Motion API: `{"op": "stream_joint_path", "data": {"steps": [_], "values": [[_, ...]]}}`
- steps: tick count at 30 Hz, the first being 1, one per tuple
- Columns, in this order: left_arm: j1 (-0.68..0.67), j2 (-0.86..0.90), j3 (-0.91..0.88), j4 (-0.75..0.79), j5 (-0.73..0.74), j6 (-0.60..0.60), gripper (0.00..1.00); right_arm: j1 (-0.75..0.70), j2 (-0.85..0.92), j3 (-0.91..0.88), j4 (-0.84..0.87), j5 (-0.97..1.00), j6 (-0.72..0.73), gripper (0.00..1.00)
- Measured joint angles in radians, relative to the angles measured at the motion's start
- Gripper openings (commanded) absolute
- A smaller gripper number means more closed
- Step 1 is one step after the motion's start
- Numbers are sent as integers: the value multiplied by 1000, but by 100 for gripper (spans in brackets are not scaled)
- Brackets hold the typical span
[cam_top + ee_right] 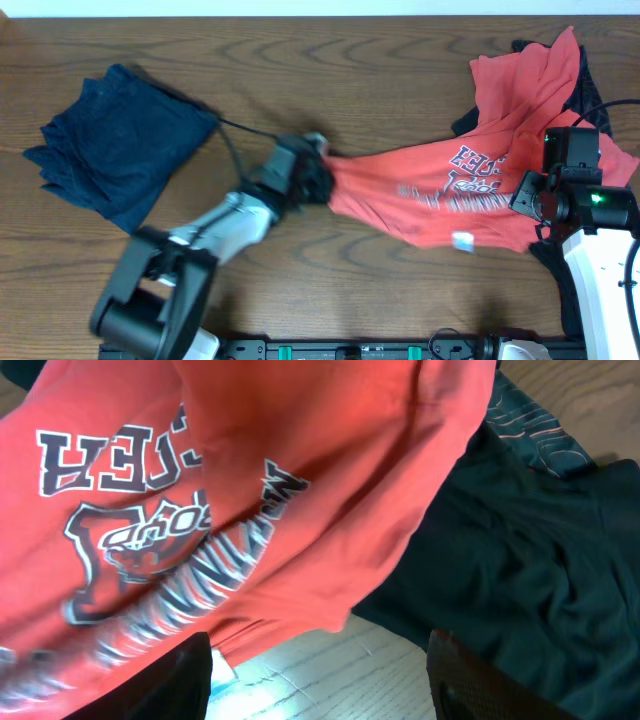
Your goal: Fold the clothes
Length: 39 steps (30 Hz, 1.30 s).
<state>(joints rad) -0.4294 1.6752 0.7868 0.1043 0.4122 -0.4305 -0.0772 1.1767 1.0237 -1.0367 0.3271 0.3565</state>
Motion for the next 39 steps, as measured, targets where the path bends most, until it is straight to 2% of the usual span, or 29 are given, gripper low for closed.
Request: {"op": "stream_joint_path", "data": {"steps": [3,4,6,7,10,12,15,19,25,30,32,33,36,37,39], "values": [[164,-53,141,-72,-9,16,6,0,0,0,-1,0,0,69],[214,-66,198,-95,-13,18,16,0,0,0,-1,0,0,70],[314,-89,323,-142,-26,31,67,0,0,0,-2,0,0,72],[363,-101,382,-178,-34,29,98,0,0,0,-2,0,0,72],[457,-141,463,-277,-43,33,98,0,0,0,-3,0,0,72],[465,-154,471,-393,-36,35,98,0,0,0,-2,0,0,73],[416,-123,444,-578,-21,35,98,0,0,0,-3,-1,0,73],[311,-61,388,-666,6,35,98,0,0,0,-3,-3,0,73],[71,71,352,-597,64,-15,98,0,0,0,-6,-19,0,73],[-100,211,352,-374,84,-106,100,0,0,0,-15,-23,0,74],[-147,259,352,-284,86,-129,89,0,0,0,-17,-24,0,74],[-161,271,353,-245,90,-142,78,0,0,0,-19,-24,0,74],[-189,291,354,-216,76,-158,13,0,0,0,-21,-24,0,74],[-192,299,353,-224,74,-158,6,0,0,0,-21,-24,0,74],[-189,312,353,-267,70,-165,6,0,0,0,-21,-24,0,75]]}}
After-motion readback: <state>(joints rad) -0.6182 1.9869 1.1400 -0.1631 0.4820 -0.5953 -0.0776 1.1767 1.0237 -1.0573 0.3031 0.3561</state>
